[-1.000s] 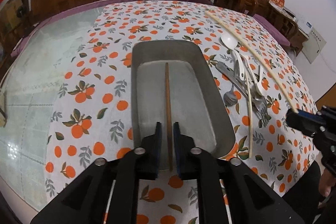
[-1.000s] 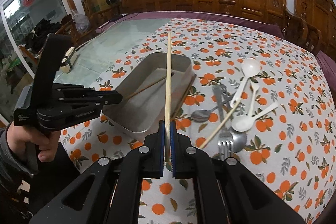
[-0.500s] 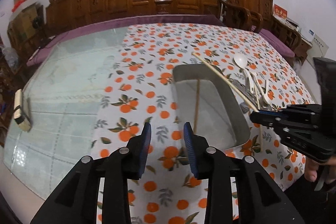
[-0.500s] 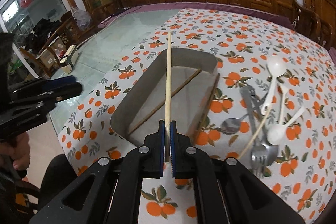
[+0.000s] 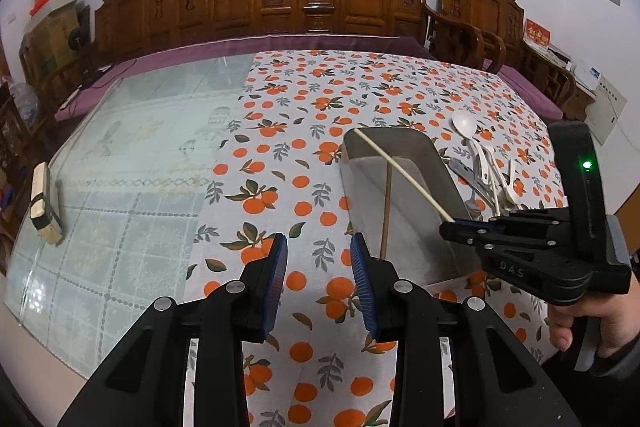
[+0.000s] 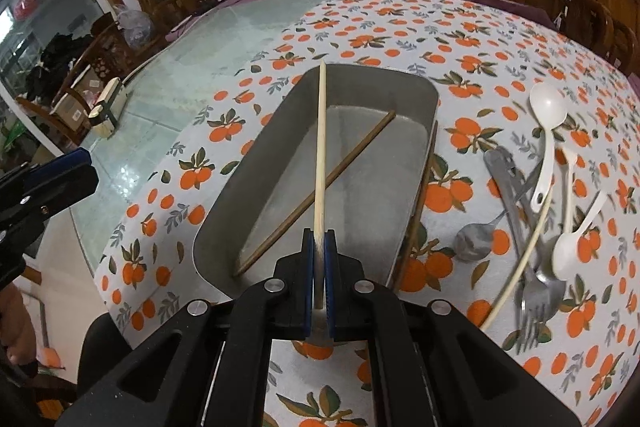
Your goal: Organize utensils
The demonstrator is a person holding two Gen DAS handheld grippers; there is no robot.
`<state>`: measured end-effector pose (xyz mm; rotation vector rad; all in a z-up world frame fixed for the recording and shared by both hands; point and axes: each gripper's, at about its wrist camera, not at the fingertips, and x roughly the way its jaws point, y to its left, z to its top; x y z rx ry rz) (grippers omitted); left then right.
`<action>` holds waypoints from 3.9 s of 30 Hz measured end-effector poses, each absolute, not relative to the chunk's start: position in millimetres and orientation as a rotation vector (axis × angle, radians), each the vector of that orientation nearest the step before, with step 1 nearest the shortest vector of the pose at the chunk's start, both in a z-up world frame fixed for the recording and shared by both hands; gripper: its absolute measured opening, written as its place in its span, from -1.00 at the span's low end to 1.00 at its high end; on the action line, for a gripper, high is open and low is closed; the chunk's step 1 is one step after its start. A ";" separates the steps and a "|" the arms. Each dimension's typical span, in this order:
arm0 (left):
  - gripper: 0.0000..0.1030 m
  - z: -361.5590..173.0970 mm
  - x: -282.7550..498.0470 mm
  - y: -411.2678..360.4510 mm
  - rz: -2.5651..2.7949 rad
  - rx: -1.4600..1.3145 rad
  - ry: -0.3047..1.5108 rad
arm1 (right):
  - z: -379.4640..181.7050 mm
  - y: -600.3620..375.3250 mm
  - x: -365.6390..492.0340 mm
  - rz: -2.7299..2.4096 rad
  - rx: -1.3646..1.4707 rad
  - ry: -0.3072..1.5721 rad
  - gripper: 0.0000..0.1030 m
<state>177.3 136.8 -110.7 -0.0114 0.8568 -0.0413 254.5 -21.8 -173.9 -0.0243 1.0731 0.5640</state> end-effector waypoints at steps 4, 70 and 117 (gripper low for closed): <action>-0.40 -111.3 177.4 135.8 -0.041 -0.009 0.856 | -175.6 -21.8 253.0 0.576 -0.013 1.067 -0.78; -0.96 -225.0 198.4 -43.2 -0.114 0.031 0.987 | -206.8 -195.2 154.4 0.469 0.051 0.864 -0.51; -0.98 -119.6 145.9 -24.7 -0.255 -0.007 0.774 | -200.4 -163.5 210.8 0.326 -0.016 0.982 -0.89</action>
